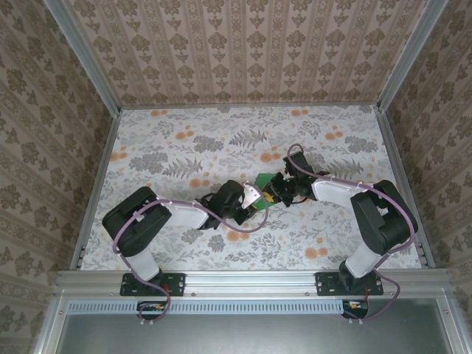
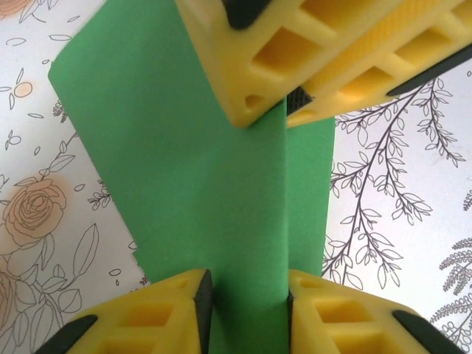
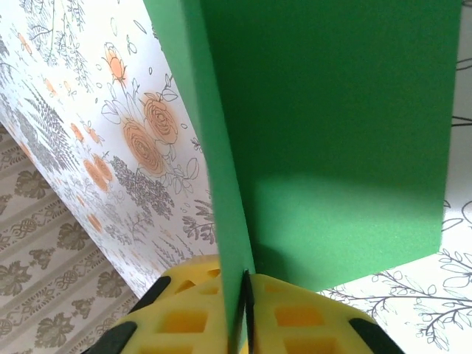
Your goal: Fold a paper plane with a square sheet of paper (pick it up from the middle)
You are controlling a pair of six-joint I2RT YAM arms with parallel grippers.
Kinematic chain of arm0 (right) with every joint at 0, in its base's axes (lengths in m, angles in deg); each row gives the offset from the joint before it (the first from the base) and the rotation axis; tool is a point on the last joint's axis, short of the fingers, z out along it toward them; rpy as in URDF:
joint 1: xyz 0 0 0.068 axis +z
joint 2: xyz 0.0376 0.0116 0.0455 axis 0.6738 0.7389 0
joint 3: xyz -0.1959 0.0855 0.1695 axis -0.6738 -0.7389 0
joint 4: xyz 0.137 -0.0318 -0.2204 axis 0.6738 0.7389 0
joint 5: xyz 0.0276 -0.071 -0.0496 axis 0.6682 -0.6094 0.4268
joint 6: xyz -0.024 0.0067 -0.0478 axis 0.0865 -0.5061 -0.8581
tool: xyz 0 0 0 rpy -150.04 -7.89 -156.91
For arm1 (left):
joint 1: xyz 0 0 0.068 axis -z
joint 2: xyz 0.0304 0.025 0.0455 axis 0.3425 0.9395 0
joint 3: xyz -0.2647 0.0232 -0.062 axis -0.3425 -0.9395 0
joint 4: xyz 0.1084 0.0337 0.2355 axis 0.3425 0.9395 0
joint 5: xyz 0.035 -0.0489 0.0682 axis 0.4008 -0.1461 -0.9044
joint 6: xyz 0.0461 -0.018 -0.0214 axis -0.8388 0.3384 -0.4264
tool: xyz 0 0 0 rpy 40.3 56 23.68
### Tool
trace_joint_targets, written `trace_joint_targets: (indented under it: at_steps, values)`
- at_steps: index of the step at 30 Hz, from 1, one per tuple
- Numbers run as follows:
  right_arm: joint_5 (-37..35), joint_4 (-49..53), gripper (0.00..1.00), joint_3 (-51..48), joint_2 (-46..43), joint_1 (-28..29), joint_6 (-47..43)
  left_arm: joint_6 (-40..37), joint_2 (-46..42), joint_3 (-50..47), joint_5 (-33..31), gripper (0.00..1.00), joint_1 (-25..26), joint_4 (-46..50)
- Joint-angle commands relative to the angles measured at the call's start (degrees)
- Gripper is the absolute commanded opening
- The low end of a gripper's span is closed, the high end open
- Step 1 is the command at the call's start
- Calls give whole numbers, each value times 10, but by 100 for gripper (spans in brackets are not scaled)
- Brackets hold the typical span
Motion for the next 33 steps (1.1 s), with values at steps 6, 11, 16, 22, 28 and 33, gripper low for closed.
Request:
trace_joint_targets:
  at_steps: [6, 11, 16, 22, 28, 33]
  values:
    - [10, 47, 33, 19, -4, -13, -6, -14, 12, 13, 16, 19, 3, 3]
    - [2, 74, 41, 31, -7, -23, -41, -9, 13, 20, 37, 15, 2, 21]
    - [-8, 95, 48, 36, -21, -35, -86, 35, 6, 16, 77, 12, -14, 24]
    - [-63, 103, 56, 17, -79, -44, -175, 137, -6, 8, 117, 11, -46, 25]
    - [-41, 71, 56, -17, -107, -41, -233, 242, -2, 5, 170, 10, -72, 6]
    - [-38, 71, 56, -11, -92, -24, -257, 309, 14, 16, 187, 10, -79, 4]
